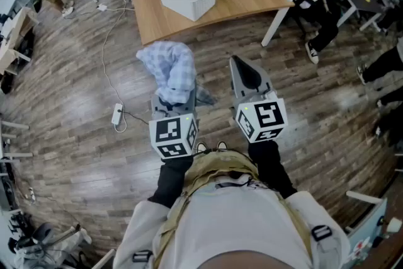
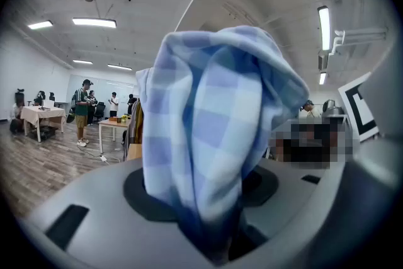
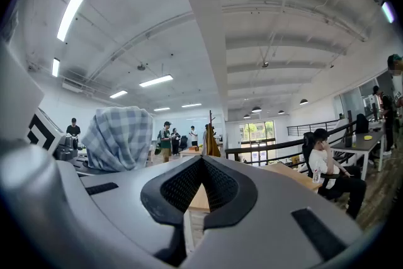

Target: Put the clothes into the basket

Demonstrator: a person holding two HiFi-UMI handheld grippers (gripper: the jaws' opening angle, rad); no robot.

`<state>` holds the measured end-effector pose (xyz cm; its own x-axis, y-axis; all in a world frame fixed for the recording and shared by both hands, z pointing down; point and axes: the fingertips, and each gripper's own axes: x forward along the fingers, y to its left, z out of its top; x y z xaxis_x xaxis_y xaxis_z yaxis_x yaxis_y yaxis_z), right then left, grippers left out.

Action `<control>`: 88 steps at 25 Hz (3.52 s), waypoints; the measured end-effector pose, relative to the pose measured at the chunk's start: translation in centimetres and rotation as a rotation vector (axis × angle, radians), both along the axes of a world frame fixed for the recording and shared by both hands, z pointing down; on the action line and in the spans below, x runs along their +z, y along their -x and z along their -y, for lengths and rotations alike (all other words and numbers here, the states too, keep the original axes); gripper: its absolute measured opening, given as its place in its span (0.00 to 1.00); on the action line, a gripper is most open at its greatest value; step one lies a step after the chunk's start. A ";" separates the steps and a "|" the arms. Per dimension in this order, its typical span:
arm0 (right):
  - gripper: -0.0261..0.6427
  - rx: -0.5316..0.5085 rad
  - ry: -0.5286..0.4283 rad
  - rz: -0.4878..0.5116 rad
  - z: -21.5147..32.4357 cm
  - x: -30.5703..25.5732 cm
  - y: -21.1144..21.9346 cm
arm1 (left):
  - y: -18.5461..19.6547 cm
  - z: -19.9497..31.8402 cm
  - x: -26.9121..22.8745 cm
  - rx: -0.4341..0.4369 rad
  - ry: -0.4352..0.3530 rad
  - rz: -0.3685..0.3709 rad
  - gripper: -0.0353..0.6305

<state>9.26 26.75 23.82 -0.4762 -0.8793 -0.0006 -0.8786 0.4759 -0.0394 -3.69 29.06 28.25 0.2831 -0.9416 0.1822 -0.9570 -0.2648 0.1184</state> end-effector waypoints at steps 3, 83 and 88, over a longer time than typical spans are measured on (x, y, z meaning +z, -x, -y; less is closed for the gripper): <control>0.07 -0.001 -0.002 -0.002 0.3 0.1 0.3 | 0.1 0.3 0.1 0.002 0.000 0.000 0.38; 0.07 -0.134 0.136 -0.056 45.0 9.7 4.8 | 7.5 43.0 7.1 -0.128 0.167 -0.010 0.38; 0.07 -0.119 0.157 -0.076 46.2 10.7 5.9 | 8.0 44.7 7.6 -0.092 0.166 0.006 0.38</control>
